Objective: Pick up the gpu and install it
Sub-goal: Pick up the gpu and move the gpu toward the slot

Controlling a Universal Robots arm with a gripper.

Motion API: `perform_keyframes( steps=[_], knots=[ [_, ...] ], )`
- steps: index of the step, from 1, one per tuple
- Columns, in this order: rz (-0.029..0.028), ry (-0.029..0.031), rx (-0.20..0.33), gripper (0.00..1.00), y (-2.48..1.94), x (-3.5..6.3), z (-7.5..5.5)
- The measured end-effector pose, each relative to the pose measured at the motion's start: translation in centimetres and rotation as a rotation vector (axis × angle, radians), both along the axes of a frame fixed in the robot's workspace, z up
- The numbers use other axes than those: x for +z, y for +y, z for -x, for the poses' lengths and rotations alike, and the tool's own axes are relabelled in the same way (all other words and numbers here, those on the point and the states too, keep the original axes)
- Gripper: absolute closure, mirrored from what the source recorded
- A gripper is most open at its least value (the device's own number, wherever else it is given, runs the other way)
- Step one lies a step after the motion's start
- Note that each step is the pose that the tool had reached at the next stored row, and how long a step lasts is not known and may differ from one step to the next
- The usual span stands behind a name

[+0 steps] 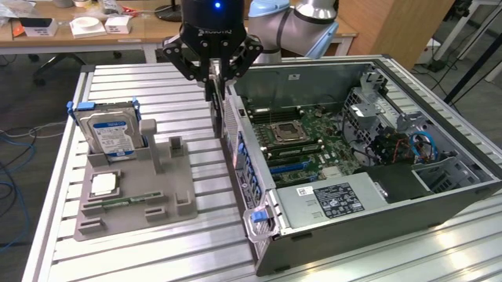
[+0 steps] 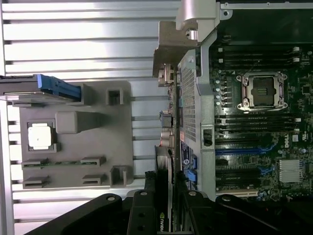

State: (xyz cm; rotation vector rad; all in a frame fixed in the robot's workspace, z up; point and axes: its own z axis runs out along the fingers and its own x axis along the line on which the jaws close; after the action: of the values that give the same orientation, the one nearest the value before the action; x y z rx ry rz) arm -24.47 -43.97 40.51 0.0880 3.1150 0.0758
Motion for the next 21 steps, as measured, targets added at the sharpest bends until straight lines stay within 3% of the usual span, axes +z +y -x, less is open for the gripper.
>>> perform_keyframes(
  steps=[21],
  knots=[
    [-0.0001, 0.0074, 0.0, 0.74, 0.0, 0.25, -2.5]
  ],
)
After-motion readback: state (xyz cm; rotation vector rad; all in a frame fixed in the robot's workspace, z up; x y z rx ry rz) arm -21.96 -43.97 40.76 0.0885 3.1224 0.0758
